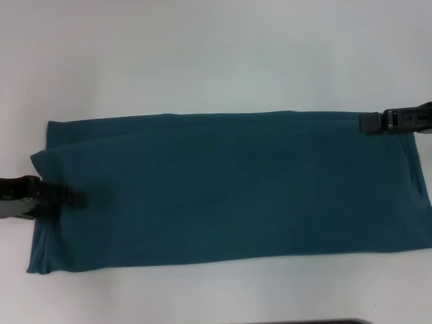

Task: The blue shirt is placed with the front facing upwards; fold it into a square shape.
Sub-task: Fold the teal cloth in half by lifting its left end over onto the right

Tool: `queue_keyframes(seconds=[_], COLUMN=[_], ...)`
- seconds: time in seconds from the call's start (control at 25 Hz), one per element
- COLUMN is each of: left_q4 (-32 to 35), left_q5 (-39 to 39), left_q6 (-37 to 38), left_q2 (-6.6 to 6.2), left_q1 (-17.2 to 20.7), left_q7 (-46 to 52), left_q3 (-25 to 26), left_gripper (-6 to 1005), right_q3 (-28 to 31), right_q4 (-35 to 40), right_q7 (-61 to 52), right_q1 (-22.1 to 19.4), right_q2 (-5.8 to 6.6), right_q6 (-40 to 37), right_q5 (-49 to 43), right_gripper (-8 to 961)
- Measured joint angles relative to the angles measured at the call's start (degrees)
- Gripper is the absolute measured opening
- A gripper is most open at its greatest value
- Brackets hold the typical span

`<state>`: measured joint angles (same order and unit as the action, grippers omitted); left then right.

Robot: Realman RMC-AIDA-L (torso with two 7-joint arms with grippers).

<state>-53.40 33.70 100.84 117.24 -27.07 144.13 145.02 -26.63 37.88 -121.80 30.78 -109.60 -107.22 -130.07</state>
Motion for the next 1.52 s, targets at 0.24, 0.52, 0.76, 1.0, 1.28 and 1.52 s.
queue_keyframes(seconds=[0.24,0.52,0.76,1.0,1.28,1.52], left_q4=[-1.83,-8.51,-7.78,-6.03,-3.51,-2.90], left_q5=[0.15,0.66,1.02,1.55,0.39,-1.42], left_q6=[1.37,7.03,7.56,6.66,3.24,1.21], left_q2=[0.01,-0.40,0.21,0.59,0.69,0.77], left_q1=[0.10,0.30,0.08,0.00,0.00,-0.03], left_q7=[0.00,0.35,-0.68,-1.10,-0.99,-0.23], left_q3=[0.35,3.79,3.50,3.12,1.66,0.55], left_gripper=[732,732,733,733,732,732], right_q3=[0.00,0.00,0.21,0.00,0.02,-0.01], right_q4=[0.00,0.01,0.01,0.27,0.23,0.12], right_q7=[-0.06,-0.32,-0.75,-1.32,-1.52,-1.61], right_q1=[-0.01,-0.15,-0.26,0.15,0.23,0.32], right_q2=[0.00,0.08,0.23,0.25,0.20,0.18], right_q6=[0.00,0.00,0.24,0.33,0.43,0.44], right_q5=[0.00,0.00,0.00,0.06,0.09,0.06], right_gripper=[894,894,894,894,895,895])
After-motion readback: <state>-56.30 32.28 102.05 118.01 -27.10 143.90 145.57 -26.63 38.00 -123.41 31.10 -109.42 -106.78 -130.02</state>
